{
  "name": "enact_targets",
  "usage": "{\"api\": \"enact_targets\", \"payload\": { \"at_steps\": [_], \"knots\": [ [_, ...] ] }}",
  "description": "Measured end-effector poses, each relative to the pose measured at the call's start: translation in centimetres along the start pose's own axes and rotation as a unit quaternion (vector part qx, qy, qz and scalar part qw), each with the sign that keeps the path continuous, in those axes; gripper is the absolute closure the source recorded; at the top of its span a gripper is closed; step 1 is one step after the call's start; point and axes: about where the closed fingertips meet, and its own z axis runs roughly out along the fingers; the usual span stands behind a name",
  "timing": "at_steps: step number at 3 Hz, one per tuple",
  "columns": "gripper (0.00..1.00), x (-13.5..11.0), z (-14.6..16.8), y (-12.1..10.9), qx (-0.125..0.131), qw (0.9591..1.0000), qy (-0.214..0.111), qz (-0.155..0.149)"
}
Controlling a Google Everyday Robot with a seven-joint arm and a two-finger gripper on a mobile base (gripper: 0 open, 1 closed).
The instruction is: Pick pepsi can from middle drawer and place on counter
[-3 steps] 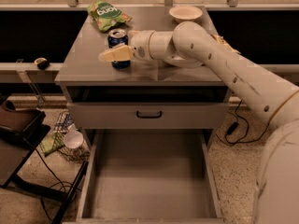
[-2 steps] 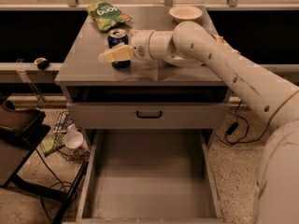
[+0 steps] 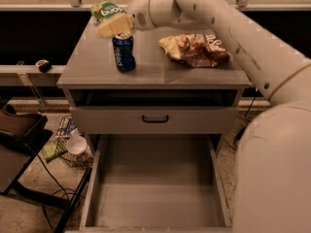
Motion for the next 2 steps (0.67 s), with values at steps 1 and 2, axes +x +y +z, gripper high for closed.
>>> {"api": "enact_targets", "payload": {
  "at_steps": [1,2],
  "knots": [
    [0.0,-5.5,-4.9,-1.9,0.024,0.9988,0.04,-0.011],
    [0.0,-9.0,-14.1,-2.4,0.096,0.9881,0.12,-0.011]
  ]
}}
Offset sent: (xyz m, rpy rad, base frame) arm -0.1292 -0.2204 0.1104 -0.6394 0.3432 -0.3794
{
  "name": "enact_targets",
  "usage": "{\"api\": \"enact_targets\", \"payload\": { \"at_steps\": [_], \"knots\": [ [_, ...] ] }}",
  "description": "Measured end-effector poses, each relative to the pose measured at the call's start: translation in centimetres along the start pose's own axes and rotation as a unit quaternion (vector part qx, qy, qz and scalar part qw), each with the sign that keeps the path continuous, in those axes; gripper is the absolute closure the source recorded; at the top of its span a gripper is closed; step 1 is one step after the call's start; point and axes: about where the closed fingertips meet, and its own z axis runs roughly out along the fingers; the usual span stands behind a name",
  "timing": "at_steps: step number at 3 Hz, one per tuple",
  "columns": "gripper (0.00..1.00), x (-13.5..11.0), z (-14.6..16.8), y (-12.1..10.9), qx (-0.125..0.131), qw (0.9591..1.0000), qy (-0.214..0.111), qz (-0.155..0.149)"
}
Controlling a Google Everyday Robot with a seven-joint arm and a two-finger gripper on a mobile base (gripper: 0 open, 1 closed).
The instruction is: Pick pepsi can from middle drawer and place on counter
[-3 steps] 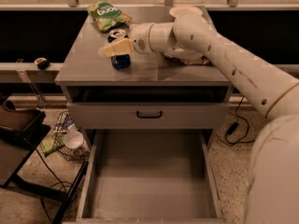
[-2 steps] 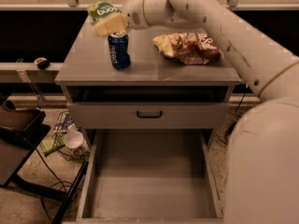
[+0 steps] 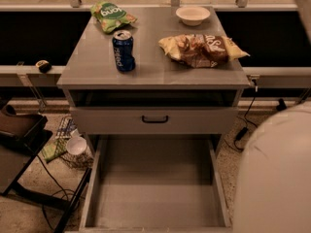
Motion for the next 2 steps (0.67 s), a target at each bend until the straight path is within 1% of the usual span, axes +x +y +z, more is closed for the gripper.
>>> {"api": "enact_targets", "payload": {
  "at_steps": [1,2],
  "knots": [
    [0.0,1.3,-8.6,0.2,0.08,0.9931,0.079,0.034],
    [0.0,3.6,-15.8,1.6,0.159,0.9775,0.111,0.082]
  ]
}}
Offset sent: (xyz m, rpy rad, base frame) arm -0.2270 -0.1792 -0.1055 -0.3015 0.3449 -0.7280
